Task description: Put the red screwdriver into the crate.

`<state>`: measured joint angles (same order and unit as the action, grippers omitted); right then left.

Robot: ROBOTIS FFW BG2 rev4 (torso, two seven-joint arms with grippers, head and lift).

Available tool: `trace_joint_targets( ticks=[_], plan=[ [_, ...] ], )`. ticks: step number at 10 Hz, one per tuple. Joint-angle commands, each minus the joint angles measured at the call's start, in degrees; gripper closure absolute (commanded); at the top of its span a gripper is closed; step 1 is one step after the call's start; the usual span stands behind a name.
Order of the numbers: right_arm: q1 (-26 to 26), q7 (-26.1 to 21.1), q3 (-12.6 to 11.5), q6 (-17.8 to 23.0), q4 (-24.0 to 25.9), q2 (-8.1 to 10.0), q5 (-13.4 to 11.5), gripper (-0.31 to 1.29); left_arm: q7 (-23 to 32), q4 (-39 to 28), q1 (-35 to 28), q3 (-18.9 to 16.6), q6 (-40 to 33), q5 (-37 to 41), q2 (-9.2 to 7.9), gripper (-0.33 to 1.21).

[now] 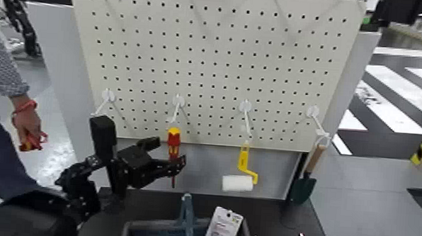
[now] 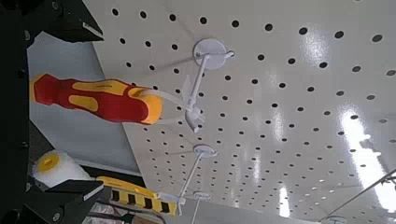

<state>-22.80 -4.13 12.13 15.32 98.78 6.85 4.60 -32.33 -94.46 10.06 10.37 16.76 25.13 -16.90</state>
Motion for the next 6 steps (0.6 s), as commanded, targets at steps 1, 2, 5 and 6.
trace_joint_targets(
  ticks=[1,2,5,6],
  plan=[
    [0.3,0.0,0.3,0.2,-0.4,0.09,0.2,0.17,-1.2,3.2,3.1,1.5,0.0,-0.3,-0.42,0.18],
    [0.4,0.0,0.4,0.2,-0.5,0.18,0.4,0.17,-1.8,4.5,4.2,2.2,0.0,-0.3,-0.68,0.21],
    [0.4,0.0,0.4,0.6,-0.7,0.18,0.4,0.17,-2.3,5.6,5.6,3.0,1.2,-0.4,-1.12,0.88],
    [0.4,-0.1,0.4,0.6,-0.7,0.18,0.5,0.17,-2.3,5.6,5.6,2.9,1.1,-0.5,-1.12,1.04]
  ],
)
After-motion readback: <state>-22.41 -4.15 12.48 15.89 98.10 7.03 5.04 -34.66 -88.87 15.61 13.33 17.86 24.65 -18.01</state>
